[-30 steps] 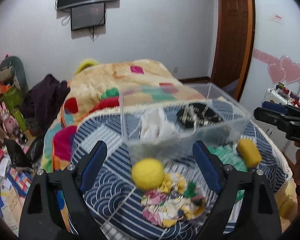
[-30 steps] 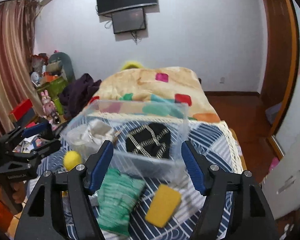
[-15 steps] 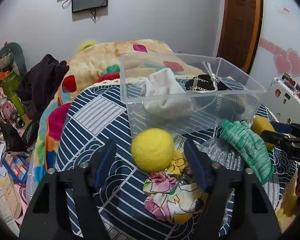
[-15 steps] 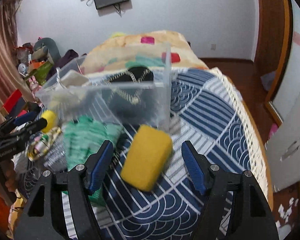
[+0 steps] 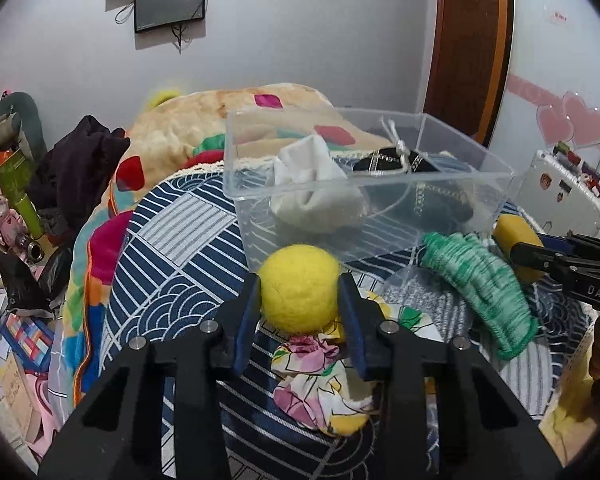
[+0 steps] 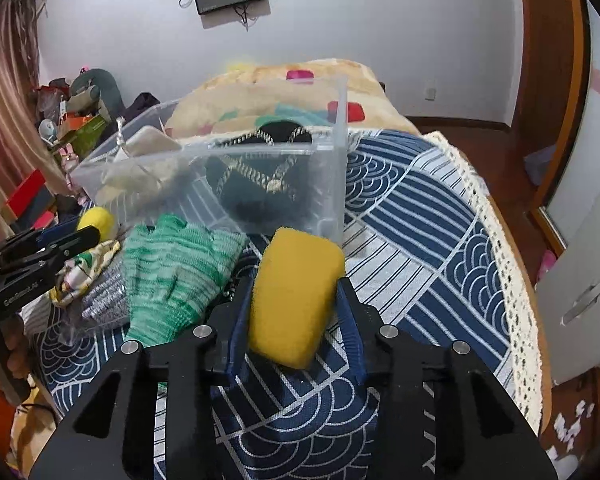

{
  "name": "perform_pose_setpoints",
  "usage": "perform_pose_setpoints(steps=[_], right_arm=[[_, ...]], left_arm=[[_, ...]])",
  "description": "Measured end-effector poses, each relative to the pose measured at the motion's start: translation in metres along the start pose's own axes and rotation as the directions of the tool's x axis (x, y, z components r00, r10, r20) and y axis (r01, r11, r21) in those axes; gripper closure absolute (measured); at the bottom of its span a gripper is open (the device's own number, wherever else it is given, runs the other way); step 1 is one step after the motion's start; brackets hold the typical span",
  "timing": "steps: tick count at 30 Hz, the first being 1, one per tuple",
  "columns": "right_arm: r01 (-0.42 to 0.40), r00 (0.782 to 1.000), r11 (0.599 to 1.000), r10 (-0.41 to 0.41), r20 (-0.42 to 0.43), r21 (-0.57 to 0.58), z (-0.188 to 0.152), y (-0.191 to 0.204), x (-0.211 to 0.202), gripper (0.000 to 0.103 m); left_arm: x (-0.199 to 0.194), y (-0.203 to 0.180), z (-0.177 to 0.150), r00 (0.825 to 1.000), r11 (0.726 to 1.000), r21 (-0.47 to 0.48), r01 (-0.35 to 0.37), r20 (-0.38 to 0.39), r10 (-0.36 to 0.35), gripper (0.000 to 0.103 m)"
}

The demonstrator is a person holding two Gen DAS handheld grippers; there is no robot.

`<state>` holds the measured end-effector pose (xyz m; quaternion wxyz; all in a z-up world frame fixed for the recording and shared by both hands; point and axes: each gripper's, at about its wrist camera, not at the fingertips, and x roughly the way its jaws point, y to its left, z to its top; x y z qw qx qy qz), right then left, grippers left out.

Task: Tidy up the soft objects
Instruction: 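Grasp the yellow sponge with right tool while left tool grasps the yellow felt ball, then place the yellow sponge into the box with right tool while left tool drops the ball in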

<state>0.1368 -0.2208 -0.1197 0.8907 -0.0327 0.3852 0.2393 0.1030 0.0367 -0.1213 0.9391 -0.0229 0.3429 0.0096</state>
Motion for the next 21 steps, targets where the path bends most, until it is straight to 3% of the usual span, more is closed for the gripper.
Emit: perform_pose_setpoints(steps=[13,21], right_arm=[[-0.009,0.989,1.0,0.008,0.15,0.004,0.036,0.002,-0.033,0.066],[-0.023,0.97,0.999,0.031,0.24,-0.035,0.066,0.013,-0.04,0.066]], left_arm=[[-0.047,-0.003,0.037,0.986,0.999,-0.016,0.03,0.162,-0.027,0.065],[-0.051,-0.011,0.068,0.971,0.998,-0.022,0.062,0.232,-0.055,0.064]])
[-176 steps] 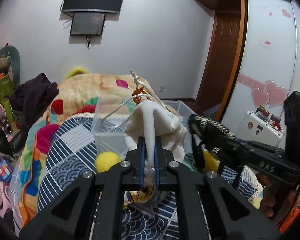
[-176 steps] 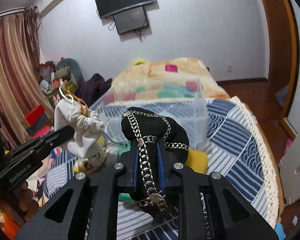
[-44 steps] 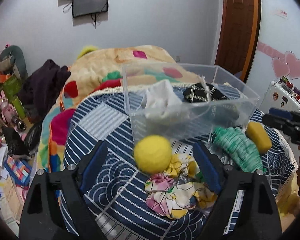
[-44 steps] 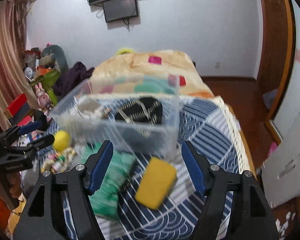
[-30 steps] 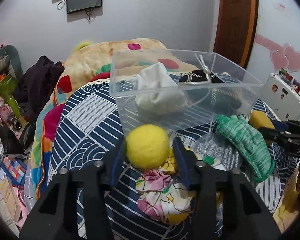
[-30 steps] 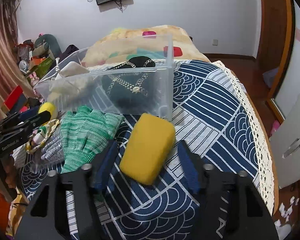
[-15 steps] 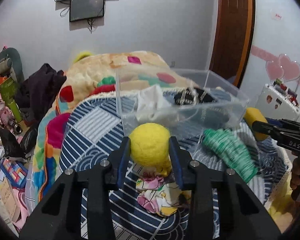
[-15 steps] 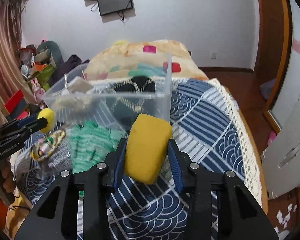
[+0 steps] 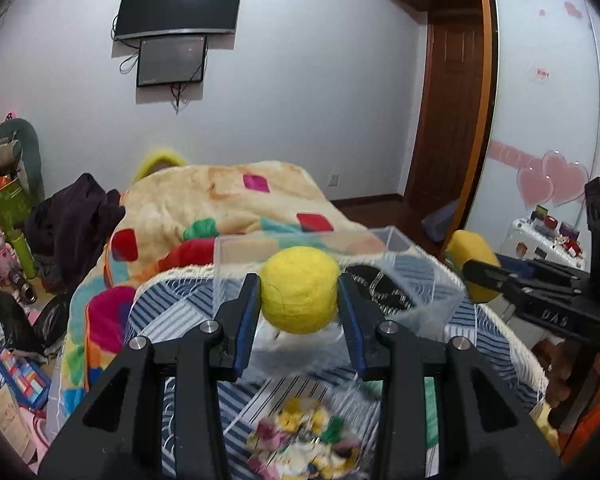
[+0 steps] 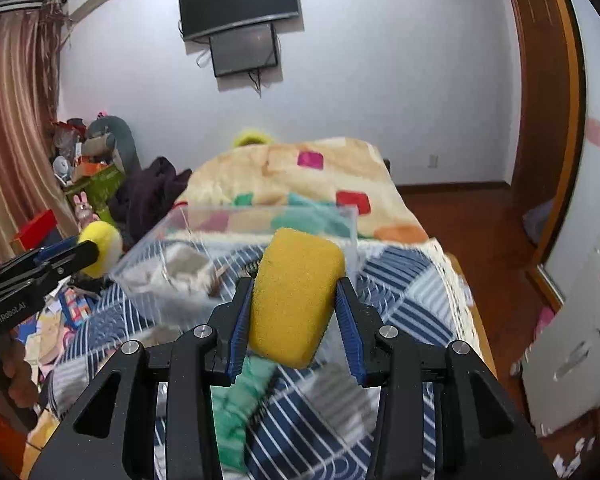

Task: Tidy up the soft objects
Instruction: 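Place the yellow sponge into the box with right tool while left tool drops the ball in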

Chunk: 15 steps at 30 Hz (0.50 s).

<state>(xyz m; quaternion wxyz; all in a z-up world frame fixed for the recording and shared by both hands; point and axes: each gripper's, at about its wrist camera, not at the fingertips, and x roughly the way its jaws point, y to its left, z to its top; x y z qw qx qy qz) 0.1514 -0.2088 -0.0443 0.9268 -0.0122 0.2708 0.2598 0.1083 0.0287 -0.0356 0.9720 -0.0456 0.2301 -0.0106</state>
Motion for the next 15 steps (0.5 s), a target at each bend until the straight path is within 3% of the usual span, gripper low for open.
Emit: perform_pose_setpoints(steps=[8,15], right_arm=[[-0.037,0.999,0.999,0.036,-0.006,-0.027,0.016,0.013,0.028,0.066],[-0.075,0.995,0.997,0.074,-0.061,-0.027,0.019,0.015,0.053,0.066]], left_arm=[[0.031,-0.014,0.012,0.999,0.999,-0.005,0.04,-0.029,-0.04,0.064],[0.066,-0.022,0.005,0.991,0.998,-0.008,0.068,-0.119,-0.068,0.064]])
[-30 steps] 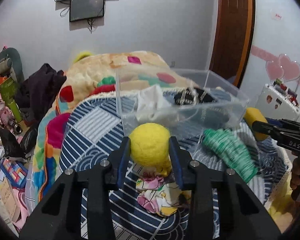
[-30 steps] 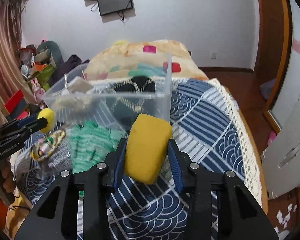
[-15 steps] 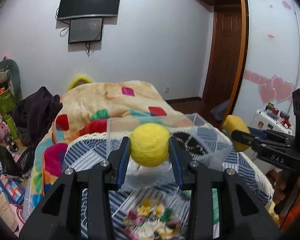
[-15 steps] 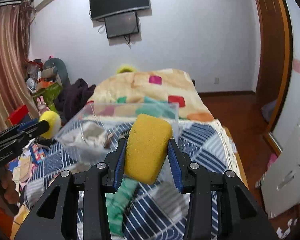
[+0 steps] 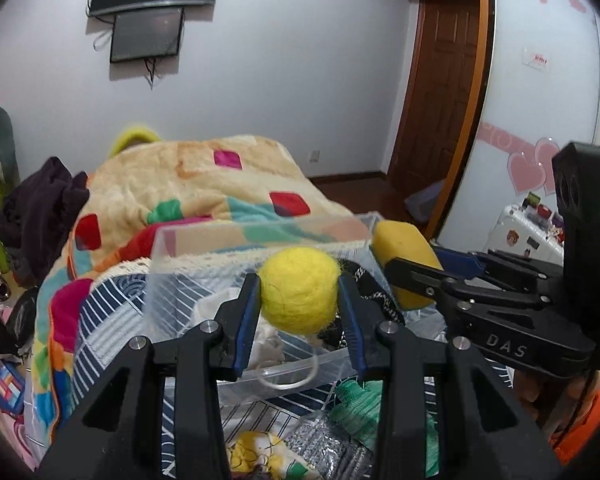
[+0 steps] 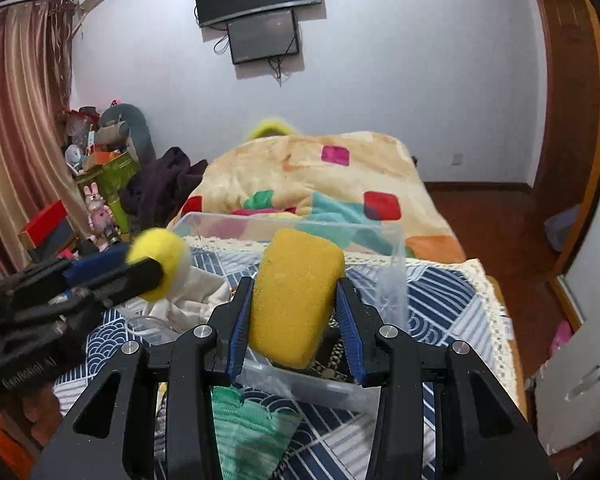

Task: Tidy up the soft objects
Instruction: 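Place the yellow sponge into the box with right tool while left tool drops the ball in, then grasp the green knit glove with right tool while left tool grasps the floral cloth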

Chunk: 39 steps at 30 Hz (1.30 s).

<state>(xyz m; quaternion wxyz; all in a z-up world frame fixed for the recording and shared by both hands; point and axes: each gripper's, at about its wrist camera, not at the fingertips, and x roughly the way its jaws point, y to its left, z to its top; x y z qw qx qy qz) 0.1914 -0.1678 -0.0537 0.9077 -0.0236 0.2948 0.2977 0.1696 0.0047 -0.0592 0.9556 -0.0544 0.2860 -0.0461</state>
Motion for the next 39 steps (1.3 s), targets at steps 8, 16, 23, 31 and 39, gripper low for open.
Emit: perform_pose_setpoints(steps=[8,16,23,31,39], right_arm=[[0.022,0.995,1.0,-0.022,-0.102,-0.01,-0.004,-0.007,0.032,0.066],[0.046,0.988,0.998,-0.053,-0.148,-0.05,-0.007,-0.007,0.041,0.066],[0.062,0.983,0.995,-0.074,-0.166,-0.079,-0.006,-0.007,0.044,0.063],[0.113,0.988,0.989,-0.122,-0.09,-0.099,-0.004,-0.004,0.024,0.028],[0.159,0.987,0.975,-0.159,0.011,-0.154,0.002,0.011,-0.006,0.02]], left_arm=[[0.035,0.0,-0.004,0.995,1.0,0.013,-0.015,-0.098,0.016,0.065],[0.051,0.002,-0.007,0.988,0.999,0.023,-0.047,-0.146,0.05,0.064],[0.047,0.008,-0.006,0.988,0.999,0.008,-0.042,-0.151,0.043,0.062],[0.022,0.011,-0.004,0.994,0.999,0.01,-0.051,-0.101,0.052,0.058],[-0.027,0.01,0.001,0.999,0.998,0.031,-0.049,0.017,0.048,0.033]])
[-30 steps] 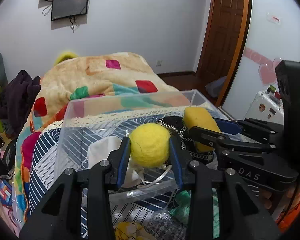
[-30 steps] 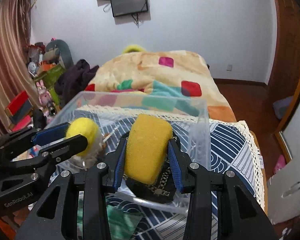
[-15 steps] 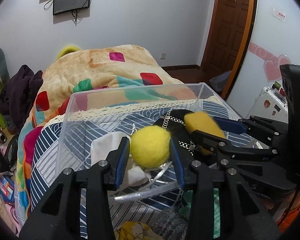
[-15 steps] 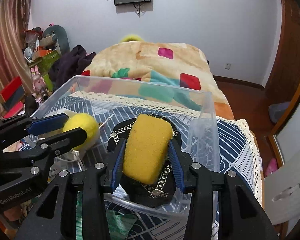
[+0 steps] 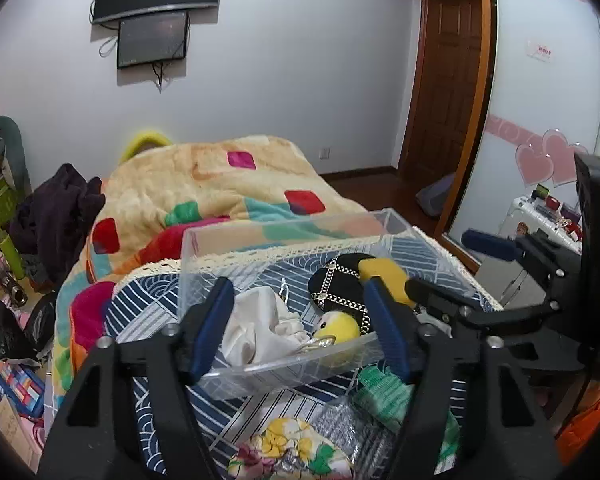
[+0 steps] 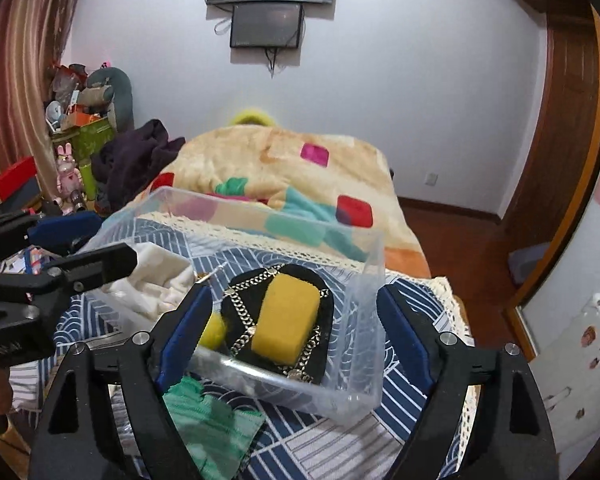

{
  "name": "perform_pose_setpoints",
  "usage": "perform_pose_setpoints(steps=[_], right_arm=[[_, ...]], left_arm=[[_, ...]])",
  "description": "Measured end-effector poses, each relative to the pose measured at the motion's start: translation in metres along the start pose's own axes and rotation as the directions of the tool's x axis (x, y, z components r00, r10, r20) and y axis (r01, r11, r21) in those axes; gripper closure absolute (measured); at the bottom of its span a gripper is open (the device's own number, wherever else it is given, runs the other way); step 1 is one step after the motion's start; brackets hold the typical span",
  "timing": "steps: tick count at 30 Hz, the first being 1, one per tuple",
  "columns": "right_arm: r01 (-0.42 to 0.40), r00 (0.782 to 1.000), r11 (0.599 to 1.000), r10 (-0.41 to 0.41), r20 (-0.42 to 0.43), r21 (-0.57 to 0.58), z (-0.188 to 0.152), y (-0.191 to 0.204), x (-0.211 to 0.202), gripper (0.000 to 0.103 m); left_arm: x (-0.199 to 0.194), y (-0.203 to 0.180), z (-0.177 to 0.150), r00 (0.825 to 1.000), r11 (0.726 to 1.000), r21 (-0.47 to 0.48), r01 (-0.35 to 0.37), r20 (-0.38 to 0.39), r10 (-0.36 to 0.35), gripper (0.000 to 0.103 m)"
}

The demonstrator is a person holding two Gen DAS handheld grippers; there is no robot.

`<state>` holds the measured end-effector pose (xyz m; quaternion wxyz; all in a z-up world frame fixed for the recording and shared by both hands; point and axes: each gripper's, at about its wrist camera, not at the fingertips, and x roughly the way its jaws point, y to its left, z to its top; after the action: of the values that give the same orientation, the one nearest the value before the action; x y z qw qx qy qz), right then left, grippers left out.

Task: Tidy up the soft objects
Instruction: 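Grasp the green knit glove with right tool while left tool grasps the floral cloth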

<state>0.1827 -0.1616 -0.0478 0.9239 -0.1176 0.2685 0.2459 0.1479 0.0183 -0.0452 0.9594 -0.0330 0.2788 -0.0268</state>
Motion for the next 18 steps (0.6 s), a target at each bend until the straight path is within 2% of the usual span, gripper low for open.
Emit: perform_pose_setpoints(steps=[6,12,18], right_arm=[[-0.062,0.998,0.998,0.061,0.031,0.032,-0.009,0.008,-0.018,0.019],[-0.088,0.996,0.995,0.088,0.015,0.039,-0.024,0.017,-0.021,0.019],[-0.106,0.992,0.993,0.109,-0.063,0.043,-0.047,0.022,-0.012,0.019]], left_arm=[[-0.019,0.0,-0.015,1.0,0.999,0.03,-0.022,0.006,0.022,0.024],[-0.025,0.007,-0.044,0.998,1.0,0.009,-0.017,-0.06,0.018,0.023],[-0.015,0.009,-0.072,0.989,1.0,0.002,-0.02,-0.148,0.02,0.023]])
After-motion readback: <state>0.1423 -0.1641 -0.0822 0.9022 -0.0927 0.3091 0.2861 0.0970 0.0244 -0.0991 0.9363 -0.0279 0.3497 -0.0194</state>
